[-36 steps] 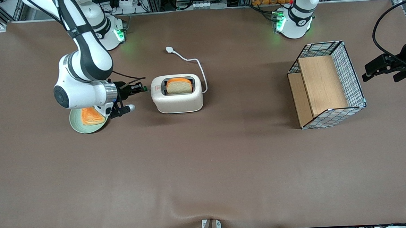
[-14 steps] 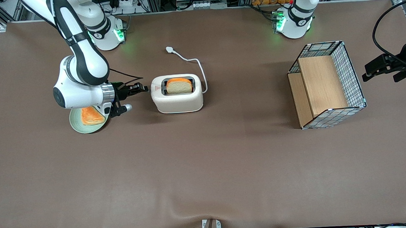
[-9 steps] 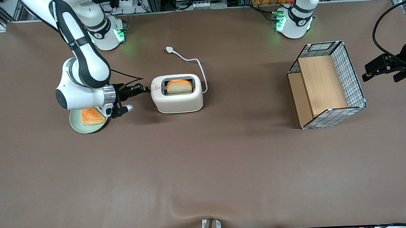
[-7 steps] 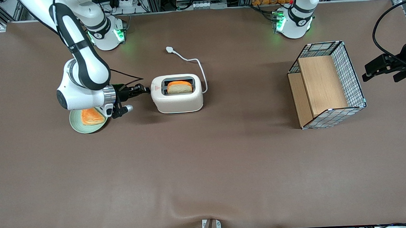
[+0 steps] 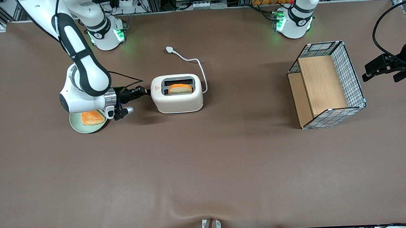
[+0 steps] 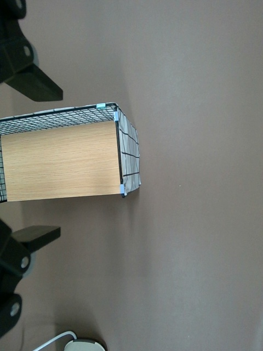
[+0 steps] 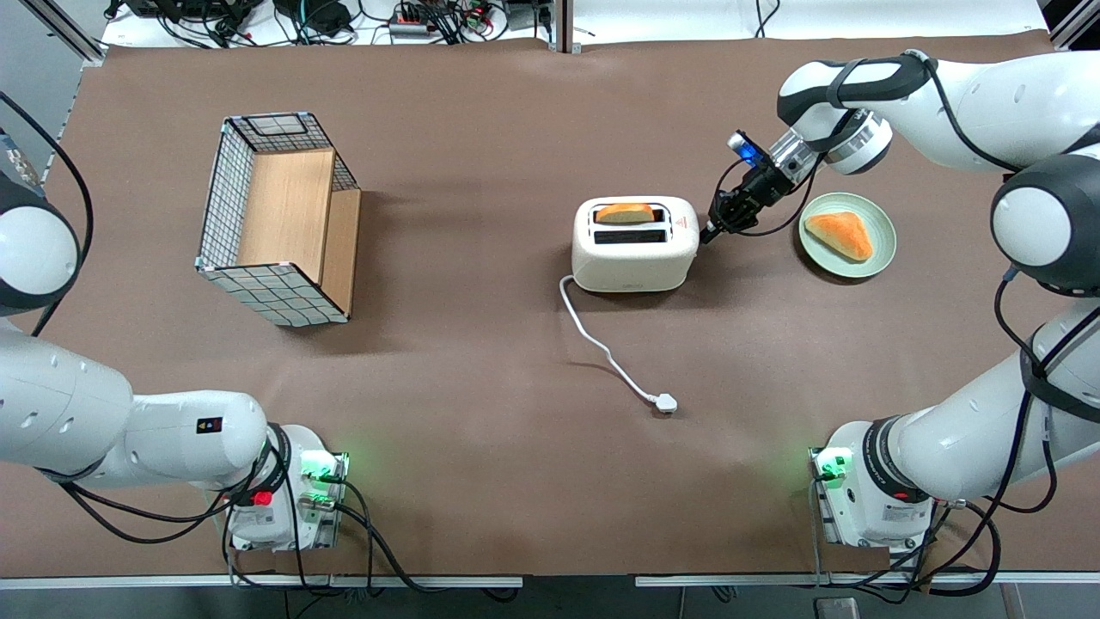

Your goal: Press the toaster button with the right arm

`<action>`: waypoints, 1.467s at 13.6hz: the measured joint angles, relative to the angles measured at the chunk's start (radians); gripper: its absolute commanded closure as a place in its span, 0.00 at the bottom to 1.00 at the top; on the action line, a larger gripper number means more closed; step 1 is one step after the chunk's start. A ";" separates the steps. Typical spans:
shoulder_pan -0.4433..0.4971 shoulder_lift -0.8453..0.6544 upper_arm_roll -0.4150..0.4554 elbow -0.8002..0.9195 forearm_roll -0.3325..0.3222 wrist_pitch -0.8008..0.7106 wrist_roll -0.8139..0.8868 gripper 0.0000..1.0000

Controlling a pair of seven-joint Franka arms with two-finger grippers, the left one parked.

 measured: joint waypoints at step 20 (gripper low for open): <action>-0.034 0.024 -0.024 0.062 -0.013 -0.112 -0.016 1.00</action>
